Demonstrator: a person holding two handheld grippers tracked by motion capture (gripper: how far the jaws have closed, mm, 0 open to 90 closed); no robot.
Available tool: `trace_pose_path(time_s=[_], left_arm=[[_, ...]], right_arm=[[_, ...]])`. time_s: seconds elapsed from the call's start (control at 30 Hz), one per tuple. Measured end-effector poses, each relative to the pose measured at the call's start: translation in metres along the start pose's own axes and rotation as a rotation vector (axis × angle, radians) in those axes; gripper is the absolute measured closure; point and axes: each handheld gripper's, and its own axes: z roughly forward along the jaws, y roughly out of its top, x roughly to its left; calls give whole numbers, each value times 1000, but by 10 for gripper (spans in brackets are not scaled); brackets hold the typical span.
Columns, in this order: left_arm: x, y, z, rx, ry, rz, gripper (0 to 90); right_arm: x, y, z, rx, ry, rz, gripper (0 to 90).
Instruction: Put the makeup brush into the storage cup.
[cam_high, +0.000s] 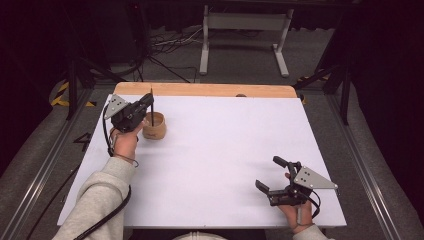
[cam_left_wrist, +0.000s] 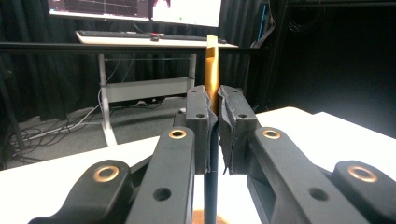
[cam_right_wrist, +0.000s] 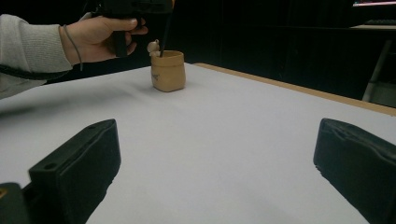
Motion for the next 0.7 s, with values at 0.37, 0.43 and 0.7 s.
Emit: trace_pose_path(time_s=[0.37, 0.43, 0.7], left_arm=[[1, -10, 2, 21, 7, -7, 825], [0, -11, 1, 27, 6, -3, 826], [0, -13, 0, 42, 1, -11, 824]], right_arm=[[0, 0, 0, 2, 3, -1, 10], [0, 0, 0, 1, 4, 0, 10], [0, 0, 0, 2, 3, -1, 10]])
